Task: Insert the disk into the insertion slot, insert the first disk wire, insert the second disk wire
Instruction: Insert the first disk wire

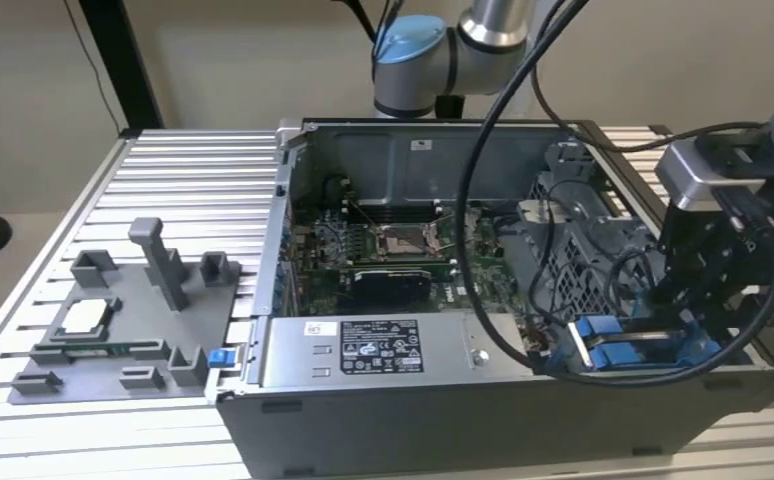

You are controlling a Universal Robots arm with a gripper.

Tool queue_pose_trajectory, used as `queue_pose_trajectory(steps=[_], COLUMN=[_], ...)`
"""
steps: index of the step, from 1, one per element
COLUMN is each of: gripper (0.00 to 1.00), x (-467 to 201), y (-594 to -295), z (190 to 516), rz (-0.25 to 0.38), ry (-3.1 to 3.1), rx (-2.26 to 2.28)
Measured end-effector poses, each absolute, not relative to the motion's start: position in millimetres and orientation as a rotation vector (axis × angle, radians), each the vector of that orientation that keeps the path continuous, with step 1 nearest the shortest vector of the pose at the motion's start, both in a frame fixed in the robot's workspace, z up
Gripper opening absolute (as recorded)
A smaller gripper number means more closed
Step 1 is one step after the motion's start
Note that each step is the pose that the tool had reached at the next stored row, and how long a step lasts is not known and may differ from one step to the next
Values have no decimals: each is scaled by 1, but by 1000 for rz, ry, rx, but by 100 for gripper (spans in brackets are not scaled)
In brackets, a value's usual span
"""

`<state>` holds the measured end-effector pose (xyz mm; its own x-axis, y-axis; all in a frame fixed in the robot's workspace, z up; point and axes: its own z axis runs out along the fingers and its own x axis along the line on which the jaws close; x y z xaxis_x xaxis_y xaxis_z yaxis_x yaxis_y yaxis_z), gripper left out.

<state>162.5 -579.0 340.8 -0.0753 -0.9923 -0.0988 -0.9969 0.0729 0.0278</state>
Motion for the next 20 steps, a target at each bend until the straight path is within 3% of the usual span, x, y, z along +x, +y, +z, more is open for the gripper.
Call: queue_pose_trajectory(steps=[9,20], gripper=[100,100], x=[162,193], y=[-579,-578], z=[374,373], rz=[141,142], ry=[2264,2257], rx=[-2101,-2109])
